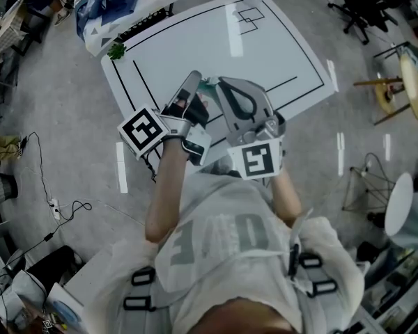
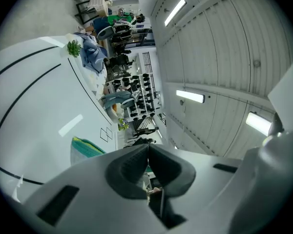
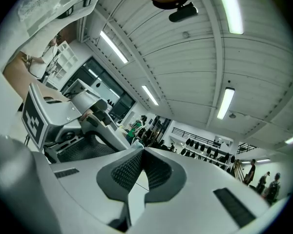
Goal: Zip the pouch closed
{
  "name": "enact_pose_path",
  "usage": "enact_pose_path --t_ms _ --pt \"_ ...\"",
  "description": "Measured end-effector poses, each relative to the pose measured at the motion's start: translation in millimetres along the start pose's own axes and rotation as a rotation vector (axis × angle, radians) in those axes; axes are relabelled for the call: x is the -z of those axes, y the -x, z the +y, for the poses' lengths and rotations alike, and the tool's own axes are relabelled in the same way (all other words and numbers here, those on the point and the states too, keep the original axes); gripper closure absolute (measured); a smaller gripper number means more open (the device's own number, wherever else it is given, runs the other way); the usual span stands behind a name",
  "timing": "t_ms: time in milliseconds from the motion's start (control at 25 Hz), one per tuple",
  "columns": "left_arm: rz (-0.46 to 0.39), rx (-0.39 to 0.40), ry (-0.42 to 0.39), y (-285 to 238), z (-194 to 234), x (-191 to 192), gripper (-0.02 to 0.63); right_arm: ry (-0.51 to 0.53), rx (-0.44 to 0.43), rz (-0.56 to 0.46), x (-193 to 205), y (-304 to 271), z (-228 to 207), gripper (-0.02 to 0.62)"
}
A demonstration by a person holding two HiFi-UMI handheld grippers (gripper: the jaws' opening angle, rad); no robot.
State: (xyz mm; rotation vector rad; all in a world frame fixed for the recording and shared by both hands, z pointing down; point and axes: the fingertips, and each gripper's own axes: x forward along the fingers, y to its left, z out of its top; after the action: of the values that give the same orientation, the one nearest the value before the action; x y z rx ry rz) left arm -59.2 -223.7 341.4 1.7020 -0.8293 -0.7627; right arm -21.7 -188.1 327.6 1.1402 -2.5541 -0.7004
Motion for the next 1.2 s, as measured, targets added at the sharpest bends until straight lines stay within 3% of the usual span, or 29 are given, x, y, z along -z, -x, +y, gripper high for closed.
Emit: enact_pose_path --t_ms 200,840,1200 --pt "-0.033 -0.073 -0.033 9 22 -9 0.597 -0.026 0.021 -0.021 -3 4 -8 0.588" --pt "-0.134 -0.174 -0.102 35 44 -44 0.597 -0.068 0.079 -0.023 -7 21 -22 0.588" --pt "-0.185 -0.214 -0.131 48 50 -61 0.597 -0.16 0.162 -0.078 -10 31 -44 0.588"
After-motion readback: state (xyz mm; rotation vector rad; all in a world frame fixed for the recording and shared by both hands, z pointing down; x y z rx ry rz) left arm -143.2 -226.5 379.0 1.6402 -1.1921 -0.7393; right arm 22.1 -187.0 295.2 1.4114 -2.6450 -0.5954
